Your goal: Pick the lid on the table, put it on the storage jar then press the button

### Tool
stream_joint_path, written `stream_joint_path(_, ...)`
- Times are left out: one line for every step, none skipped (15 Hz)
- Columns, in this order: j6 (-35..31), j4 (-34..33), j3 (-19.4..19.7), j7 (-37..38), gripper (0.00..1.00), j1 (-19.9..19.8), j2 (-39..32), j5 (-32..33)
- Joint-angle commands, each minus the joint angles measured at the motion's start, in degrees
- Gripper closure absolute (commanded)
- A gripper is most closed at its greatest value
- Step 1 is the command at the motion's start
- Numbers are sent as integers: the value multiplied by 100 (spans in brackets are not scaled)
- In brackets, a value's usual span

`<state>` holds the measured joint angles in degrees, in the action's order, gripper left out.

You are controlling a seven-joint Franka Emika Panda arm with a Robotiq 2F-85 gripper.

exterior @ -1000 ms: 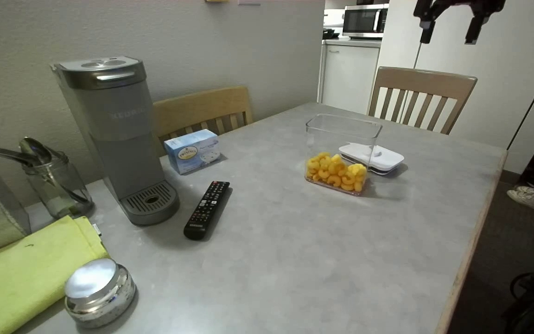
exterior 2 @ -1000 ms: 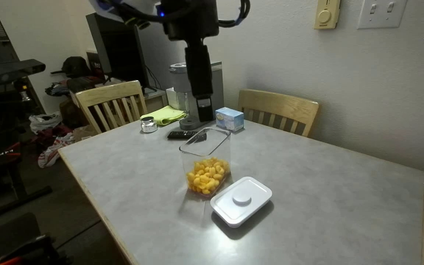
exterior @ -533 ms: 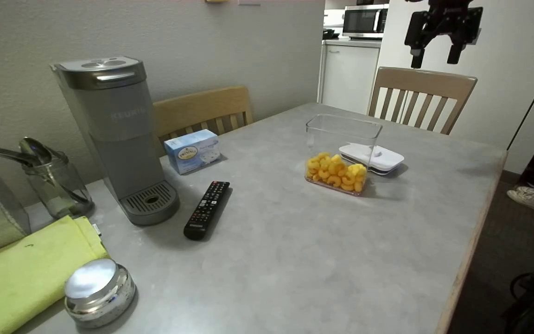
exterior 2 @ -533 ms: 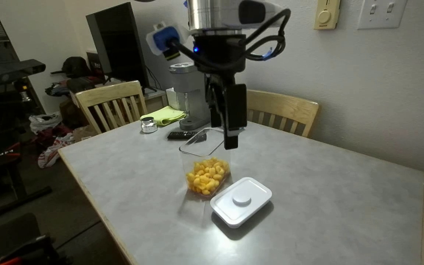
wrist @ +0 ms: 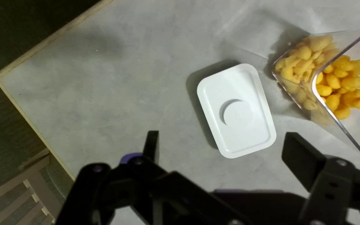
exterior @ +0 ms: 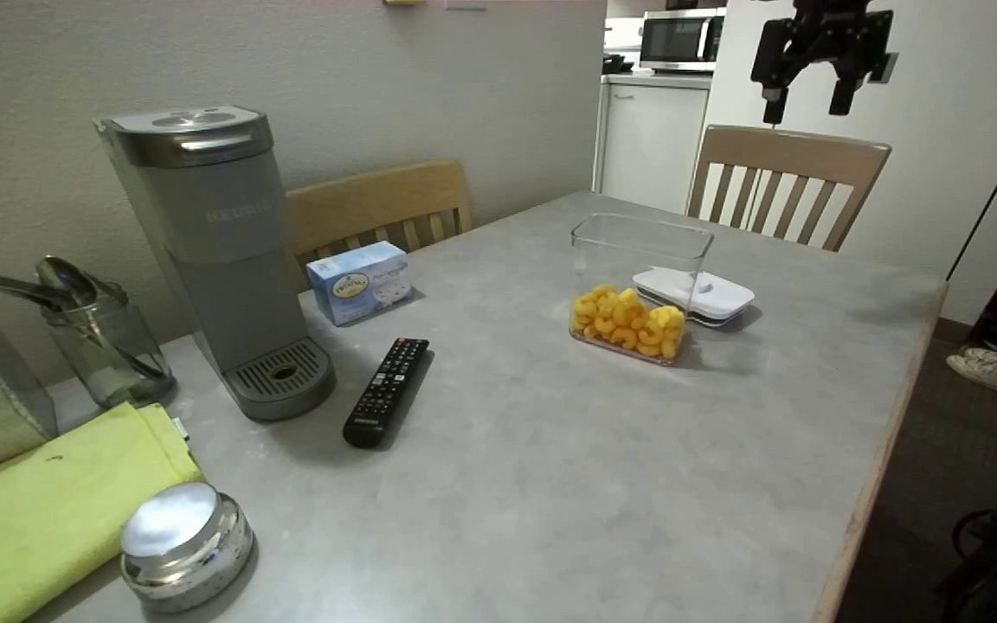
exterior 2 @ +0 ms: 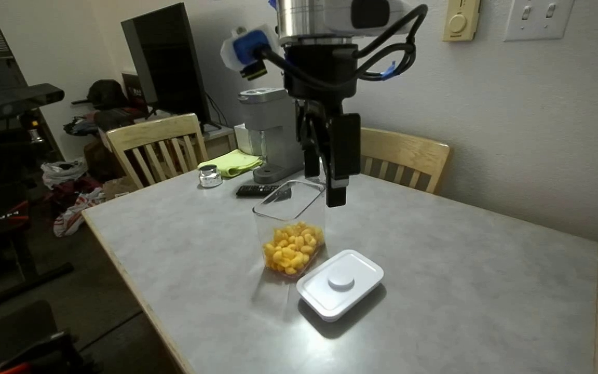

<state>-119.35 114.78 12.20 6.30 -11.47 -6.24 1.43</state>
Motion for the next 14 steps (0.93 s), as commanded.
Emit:
stream_joint_path(-177, 67, -40, -229, 0, 3, -103, 32)
stream_joint_path(-212, 52, -41, -324, 0, -3, -175, 13)
stream_joint_path(-255, 41, -39, -397, 0, -3, -234, 25)
stream_joint_path(-296, -2, -49, -579, 0, -21, -330, -34)
stream_joint_path(-378, -17, -55, -731, 0, -32, -405, -45)
stream_joint_path(-446, -63, -64, -926, 0, -55, -525, -93)
stream_joint_path(-517, -102, -70, -1074, 0, -66, -630, -79)
stream_joint_path(-558, -171, -82, -1252, 0, -86, -752, -98)
stream_joint_path(-616, -218, -91, -1377, 0, -99, -855, -97)
stream_joint_path(-645, -259, -111, -1523, 0, -114, -941, -124)
stream_joint_path(-702, -295, -125, -1636, 0, -125, -1049, -127)
stream_joint_path(-704, -347, -145, -1713, 0, -142, -1149, -184)
stream_joint_path(-712, -382, -173, -1781, 0, -159, -1223, -249)
stream_joint_path(-859, -386, -164, -1752, 0, -144, -1316, -184)
